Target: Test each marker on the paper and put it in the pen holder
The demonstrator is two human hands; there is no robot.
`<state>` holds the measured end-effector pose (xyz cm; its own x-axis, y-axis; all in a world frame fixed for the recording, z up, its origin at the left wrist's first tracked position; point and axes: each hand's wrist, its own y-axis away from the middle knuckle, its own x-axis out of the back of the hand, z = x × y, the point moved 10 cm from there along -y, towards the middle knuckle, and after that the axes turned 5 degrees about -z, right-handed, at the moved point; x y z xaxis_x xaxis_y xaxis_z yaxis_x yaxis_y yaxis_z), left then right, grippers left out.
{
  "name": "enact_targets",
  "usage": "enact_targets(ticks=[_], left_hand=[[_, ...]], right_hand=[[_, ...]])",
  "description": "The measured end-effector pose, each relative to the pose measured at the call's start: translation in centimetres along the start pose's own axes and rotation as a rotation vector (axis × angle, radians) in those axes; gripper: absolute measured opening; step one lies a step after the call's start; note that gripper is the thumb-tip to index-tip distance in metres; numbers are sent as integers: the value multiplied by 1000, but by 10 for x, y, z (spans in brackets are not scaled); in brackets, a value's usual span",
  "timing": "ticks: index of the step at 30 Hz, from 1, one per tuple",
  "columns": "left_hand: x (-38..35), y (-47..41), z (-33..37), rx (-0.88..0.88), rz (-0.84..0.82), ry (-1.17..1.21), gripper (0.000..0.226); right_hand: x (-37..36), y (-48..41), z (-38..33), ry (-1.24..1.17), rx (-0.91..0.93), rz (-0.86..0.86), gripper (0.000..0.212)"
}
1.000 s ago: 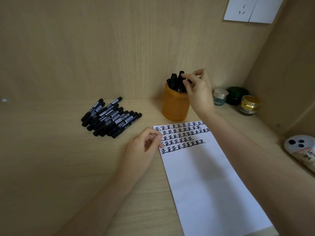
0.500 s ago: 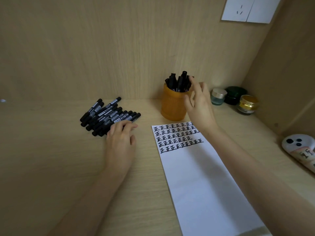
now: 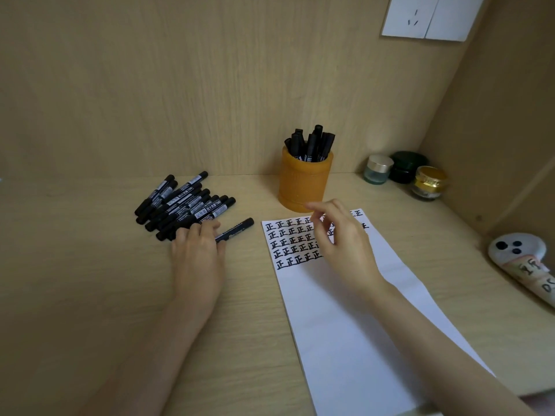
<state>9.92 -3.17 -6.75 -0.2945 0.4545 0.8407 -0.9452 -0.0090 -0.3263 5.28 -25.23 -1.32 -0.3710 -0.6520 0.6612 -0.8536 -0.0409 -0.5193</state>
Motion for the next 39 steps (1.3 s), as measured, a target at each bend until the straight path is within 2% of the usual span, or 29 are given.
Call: enact_targets(ticks=[3, 6, 9, 11, 14, 16, 18, 22, 27, 34, 39], left_hand=[[8, 3, 11, -71, 62, 69, 21], [21, 7, 33, -196, 92, 365, 19], [15, 17, 69, -396, -91, 575, 18], [7, 26, 85, -474, -215, 614, 20], [-6, 31, 84, -415, -344, 646, 13], [-13, 31, 77, -378, -362, 589, 7], [-16, 31, 74, -371, -355, 495, 11], [-14, 35, 81, -411, -355, 464, 21], [-12, 36, 81, -399, -340, 416, 17], [-17, 38, 80, -354, -422, 562, 25], [-19, 44, 87, -322, -521, 810, 25]], right_hand=[[-7, 7, 7, -93, -98, -27, 23], [-22, 14, 14, -373, -278, -105, 18], [-46, 19, 5, -743, -400, -242, 44], [-52, 18, -2, -868, -406, -239, 44], [-49, 16, -4, -844, -367, -200, 21], [-49, 17, -3, -813, -349, -190, 22], [-48, 19, -3, -803, -348, -184, 26], [-44, 19, 0, -816, -365, -193, 24], [-43, 18, -1, -804, -379, -235, 22], [-41, 19, -2, -770, -364, -274, 27], [-35, 21, -5, -785, -320, -294, 19]])
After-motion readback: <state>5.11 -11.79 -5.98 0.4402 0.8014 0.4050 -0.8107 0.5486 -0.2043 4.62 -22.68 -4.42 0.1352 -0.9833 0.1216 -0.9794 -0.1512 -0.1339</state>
